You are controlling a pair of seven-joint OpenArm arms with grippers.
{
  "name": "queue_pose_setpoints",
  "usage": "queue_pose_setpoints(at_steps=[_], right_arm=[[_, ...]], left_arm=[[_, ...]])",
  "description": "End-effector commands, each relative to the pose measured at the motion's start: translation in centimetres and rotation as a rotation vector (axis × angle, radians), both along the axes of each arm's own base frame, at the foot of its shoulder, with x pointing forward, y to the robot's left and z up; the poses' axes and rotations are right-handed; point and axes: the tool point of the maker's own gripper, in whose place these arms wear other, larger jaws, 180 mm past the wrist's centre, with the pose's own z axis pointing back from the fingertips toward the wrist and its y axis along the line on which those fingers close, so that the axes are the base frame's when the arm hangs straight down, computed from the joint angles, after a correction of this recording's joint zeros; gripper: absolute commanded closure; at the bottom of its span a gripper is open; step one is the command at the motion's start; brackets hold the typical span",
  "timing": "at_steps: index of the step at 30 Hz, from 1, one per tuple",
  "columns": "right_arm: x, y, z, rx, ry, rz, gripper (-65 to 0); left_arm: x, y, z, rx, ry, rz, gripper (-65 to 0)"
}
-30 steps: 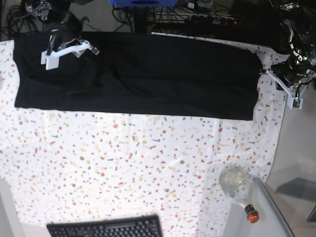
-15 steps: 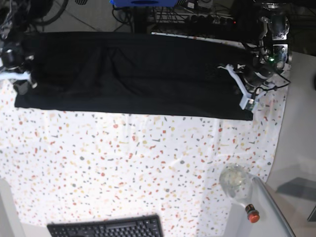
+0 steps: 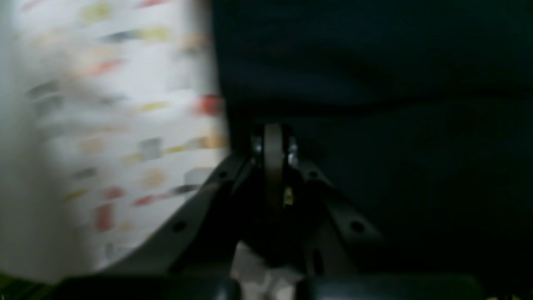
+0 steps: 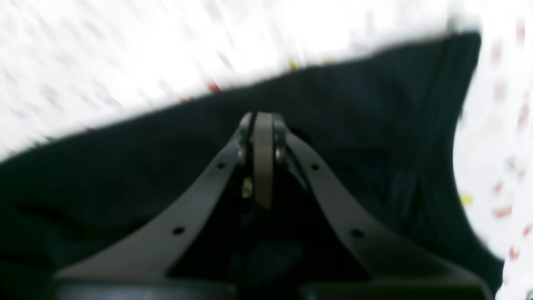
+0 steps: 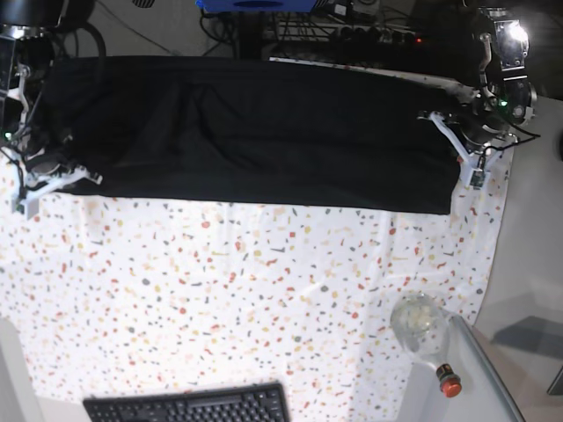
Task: Layout the t-shirt on the table in an organized manner, then fold the t-shirt properly
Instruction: 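Grasp the folded strip ends with both grippers and pull it taut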
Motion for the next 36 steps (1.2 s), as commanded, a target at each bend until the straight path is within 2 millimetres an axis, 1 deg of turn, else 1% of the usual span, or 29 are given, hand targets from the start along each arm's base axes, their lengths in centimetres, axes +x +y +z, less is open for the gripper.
queue_pose_setpoints(at_steps=[1,5,7,10,12,15,18,21,23,25,27,28,29,31,33,34,36], right_arm=[[0.1,-0.7,0.7,-0.022,-0.026,0.004,0.0],[-3.3,-0.7,-0.9,-0.02,0.051,0.003,0.0],[-5.1,-0.8,-1.7,-0.021,0.088,0.003,0.0],[-7.0,-0.5,-1.7,-0.028,0.106,0.014,0.0],[-7.2,0.3,-1.0,-0.023,0.087,0.019,0.0],[-7.2,0.8,0.5,-0.035,0.056,0.039,0.0],[-6.5,0.5,3.4,-0.066,-0.022,0.035,0.0],[-5.7,1.3,6.4,-0.074,-0.109,0.031,0.0],[-5.6,3.0,7.7,-0.058,-0.144,0.065,0.0],[-5.2,5.7,7.5,-0.019,-0.153,0.131,0.0],[-4.4,9.7,7.4,0.039,-0.166,0.234,0.0],[-4.3,11.3,7.4,0.06,-0.169,0.278,0.0],[-4.0,13.3,7.6,0.086,-0.179,0.333,0.0],[-3.1,16.4,8.2,0.124,-0.212,0.416,0.0],[-2.4,18.3,8.0,0.146,-0.215,0.465,0.0],[-2.1,18.9,7.8,0.152,-0.215,0.481,0.0],[-1.6,19.0,6.3,0.157,-0.18,0.477,0.0]], left_arm=[[0.8,0.7,1.1,0.009,-0.044,0.007,0.0],[0.7,2.5,1.7,0.034,-0.052,0.042,0.0],[0.6,2.9,1.8,0.043,-0.05,0.038,0.0],[0.7,3.3,2.0,0.05,-0.051,0.04,0.0],[0.7,3.3,2.0,0.05,-0.053,0.04,0.0],[0.8,3.1,2.0,0.049,-0.054,0.033,0.0],[0.7,2.8,1.9,0.044,-0.051,0.032,0.0],[0.7,2.8,1.8,0.042,-0.05,0.032,0.0],[0.6,2.8,1.8,0.042,-0.048,0.033,0.0],[0.6,2.8,1.8,0.042,-0.048,0.033,0.0],[0.6,2.8,1.7,0.041,-0.047,0.033,0.0],[0.6,2.8,1.7,0.041,-0.047,0.033,0.0],[0.6,2.8,1.7,0.042,-0.047,0.035,0.0],[0.6,2.9,1.8,0.042,-0.048,0.036,0.0],[0.6,2.9,1.8,0.043,-0.048,0.038,0.0],[0.6,2.9,1.8,0.043,-0.048,0.038,0.0],[0.5,3.0,1.8,0.043,-0.047,0.039,0.0]])
